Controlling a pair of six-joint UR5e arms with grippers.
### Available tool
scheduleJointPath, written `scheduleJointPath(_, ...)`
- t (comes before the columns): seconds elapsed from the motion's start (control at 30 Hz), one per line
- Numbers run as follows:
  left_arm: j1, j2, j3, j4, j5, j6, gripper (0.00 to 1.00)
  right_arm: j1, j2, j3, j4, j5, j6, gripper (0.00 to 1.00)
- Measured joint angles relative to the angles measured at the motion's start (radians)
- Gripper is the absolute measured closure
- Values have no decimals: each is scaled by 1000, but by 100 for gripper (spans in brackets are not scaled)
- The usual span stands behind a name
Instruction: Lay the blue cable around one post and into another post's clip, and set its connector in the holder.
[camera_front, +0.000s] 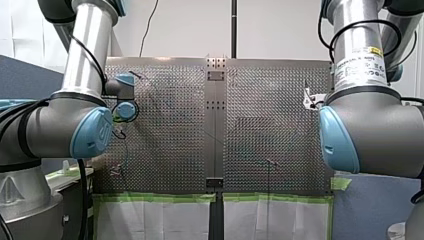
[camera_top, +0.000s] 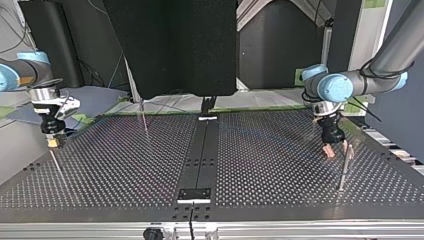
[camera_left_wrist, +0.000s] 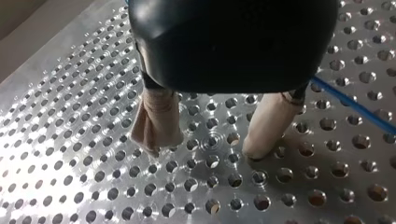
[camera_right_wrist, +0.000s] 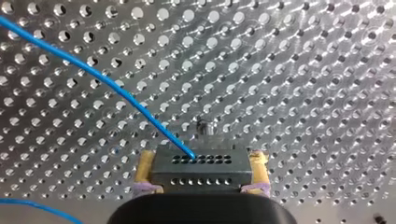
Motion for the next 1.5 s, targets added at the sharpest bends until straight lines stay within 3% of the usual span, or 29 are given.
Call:
scheduleJointPath(0.47, -1, 0, -1, -1, 0, 0, 2, -5, -15, -1, 5, 0, 6, 100)
scheduleJointPath(0.8, -1, -1, -1, -2, 0, 0, 2, -5, -14, 0, 18, 17, 6, 100)
scheduleJointPath(1.5, -1, -1, -1, -1, 0, 0, 2, -2, -12, 0, 14, 3, 2, 100)
